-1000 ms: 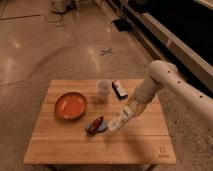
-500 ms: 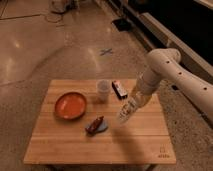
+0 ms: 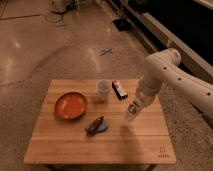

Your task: Stand the bottle upright

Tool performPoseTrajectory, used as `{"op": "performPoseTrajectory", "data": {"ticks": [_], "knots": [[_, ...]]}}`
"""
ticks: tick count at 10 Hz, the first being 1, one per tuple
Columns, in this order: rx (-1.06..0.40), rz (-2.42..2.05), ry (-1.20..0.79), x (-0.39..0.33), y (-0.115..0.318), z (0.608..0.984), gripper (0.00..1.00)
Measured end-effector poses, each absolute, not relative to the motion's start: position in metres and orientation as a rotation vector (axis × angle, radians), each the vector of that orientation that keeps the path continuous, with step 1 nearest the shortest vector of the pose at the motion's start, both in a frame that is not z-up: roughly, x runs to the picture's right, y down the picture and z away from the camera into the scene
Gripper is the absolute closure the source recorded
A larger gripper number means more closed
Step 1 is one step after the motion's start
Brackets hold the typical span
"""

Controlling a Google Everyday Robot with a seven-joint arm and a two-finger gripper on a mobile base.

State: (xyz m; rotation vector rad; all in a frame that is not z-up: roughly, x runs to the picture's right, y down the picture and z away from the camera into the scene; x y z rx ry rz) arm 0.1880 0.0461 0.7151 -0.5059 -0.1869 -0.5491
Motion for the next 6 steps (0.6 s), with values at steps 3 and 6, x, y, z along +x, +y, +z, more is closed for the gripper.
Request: {"op": "performPoseTrajectory", "data": {"ticks": [3, 6], "knots": [[-0.481, -0.602, -0.085, 0.194, 0.061, 0.715, 1.00], [-0.477, -0.654, -0.025, 0.188, 0.085, 0.719, 1.00]]}}
